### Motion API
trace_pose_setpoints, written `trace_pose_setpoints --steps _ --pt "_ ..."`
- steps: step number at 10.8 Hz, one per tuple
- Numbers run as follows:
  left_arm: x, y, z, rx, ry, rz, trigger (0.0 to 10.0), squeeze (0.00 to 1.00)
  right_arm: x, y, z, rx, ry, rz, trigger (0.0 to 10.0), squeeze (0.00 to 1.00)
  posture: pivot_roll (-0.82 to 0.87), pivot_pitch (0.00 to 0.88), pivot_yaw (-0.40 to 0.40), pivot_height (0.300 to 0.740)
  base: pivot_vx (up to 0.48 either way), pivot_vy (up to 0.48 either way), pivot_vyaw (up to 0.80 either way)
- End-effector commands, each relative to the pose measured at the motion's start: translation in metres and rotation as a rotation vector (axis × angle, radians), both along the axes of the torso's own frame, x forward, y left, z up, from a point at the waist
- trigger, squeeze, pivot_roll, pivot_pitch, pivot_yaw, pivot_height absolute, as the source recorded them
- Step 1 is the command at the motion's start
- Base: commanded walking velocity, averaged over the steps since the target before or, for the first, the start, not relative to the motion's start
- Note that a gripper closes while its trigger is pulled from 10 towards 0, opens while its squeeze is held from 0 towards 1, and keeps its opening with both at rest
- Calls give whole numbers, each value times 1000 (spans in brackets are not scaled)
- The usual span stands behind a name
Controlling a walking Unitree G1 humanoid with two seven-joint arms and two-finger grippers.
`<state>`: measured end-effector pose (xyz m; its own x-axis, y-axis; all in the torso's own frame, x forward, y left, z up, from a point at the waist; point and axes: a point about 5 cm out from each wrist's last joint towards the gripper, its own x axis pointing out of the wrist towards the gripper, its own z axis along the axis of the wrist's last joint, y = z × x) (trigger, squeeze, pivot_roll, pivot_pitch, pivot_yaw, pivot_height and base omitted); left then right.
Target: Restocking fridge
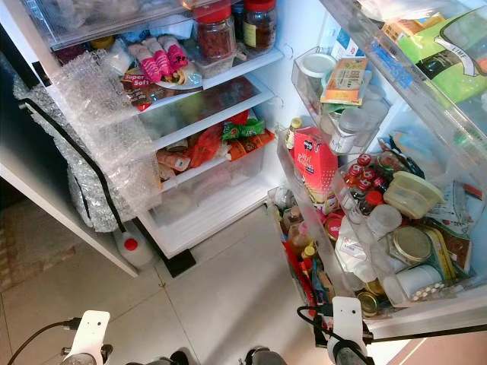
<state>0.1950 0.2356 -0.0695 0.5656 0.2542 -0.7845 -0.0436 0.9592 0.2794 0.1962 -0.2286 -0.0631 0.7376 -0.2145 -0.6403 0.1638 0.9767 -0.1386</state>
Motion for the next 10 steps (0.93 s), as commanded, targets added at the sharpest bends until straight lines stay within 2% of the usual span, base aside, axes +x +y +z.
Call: trace_pose_setpoints --steps 1,10 --pt "-9 4 -4 11 38 1 10000 0 -9 -1 -5 -4 39 -3 10000 0 -191 201 -6 740 0 0 0" --pt "-9 4 -4 10 39 -3 10000 0 -11 -1 -7 -3 56 5 10000 0 -192 192 -5 740 0 0 0"
